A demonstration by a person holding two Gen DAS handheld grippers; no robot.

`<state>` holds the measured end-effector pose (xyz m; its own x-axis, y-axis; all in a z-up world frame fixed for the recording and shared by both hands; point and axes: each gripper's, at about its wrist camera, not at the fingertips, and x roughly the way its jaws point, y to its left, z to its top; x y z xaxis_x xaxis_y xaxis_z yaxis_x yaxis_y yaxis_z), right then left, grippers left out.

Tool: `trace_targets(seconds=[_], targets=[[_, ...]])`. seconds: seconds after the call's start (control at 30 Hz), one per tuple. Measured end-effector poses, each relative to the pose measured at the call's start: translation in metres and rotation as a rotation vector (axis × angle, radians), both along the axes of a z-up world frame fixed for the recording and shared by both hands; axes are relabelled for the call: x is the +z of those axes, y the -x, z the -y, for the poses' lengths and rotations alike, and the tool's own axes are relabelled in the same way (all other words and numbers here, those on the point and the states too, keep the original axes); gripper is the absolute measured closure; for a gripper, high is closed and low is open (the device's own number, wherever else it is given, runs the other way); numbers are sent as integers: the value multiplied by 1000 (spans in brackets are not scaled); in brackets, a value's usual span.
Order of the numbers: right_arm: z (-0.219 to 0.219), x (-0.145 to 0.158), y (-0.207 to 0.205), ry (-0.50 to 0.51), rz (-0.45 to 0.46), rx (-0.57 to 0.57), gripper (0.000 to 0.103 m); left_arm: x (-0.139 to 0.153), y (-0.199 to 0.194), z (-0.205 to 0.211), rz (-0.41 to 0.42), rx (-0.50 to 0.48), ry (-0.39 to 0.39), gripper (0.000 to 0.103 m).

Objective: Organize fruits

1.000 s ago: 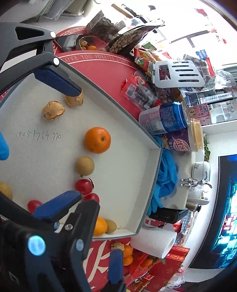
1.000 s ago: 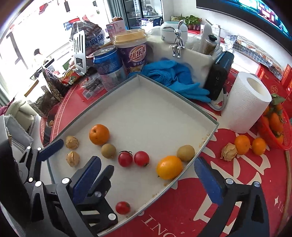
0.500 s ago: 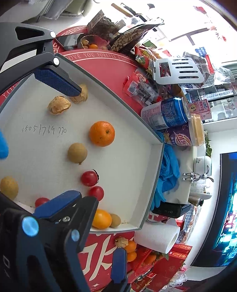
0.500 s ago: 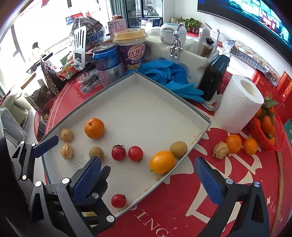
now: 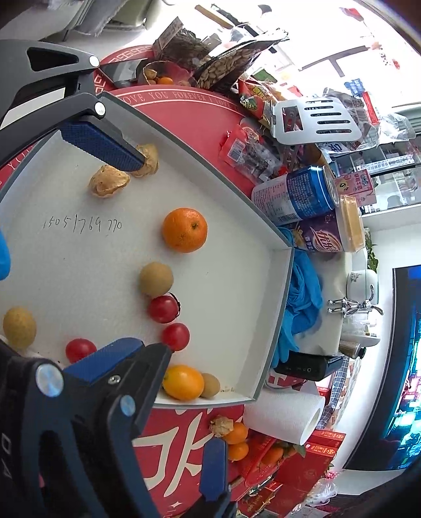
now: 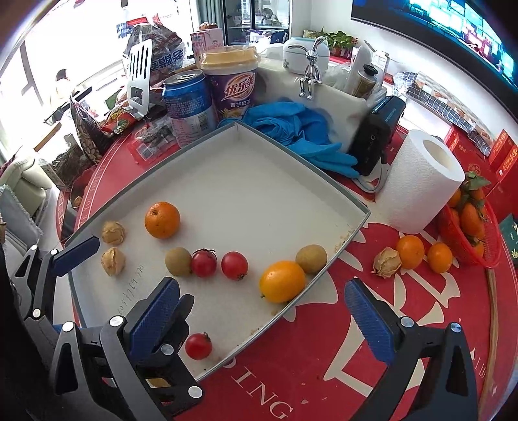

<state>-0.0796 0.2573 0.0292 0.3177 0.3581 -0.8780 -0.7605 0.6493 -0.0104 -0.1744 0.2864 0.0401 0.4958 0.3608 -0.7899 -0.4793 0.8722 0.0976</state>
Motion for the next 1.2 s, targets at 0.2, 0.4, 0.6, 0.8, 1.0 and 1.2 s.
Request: trace_targets(seconds=[0.2, 0.4, 0.6, 0.8, 1.0, 1.2], targets=[[0, -2, 0, 11, 0, -1, 0, 0, 0, 1, -2, 1, -2, 0], [1, -3, 0, 16, 0, -3, 0, -1, -1, 1, -7, 1, 0, 0], [2, -3, 0, 16, -1, -4, 0, -1, 0, 2, -10, 1, -3, 0], [2, -3, 1, 15, -2, -4, 0, -1, 0, 3, -12, 3, -5, 0], [3, -3, 2, 18, -1, -4, 0, -1, 1, 3, -14, 2, -3, 0], [5, -2, 5, 13, 0, 0, 0, 1, 4, 5, -8, 2, -14, 0]])
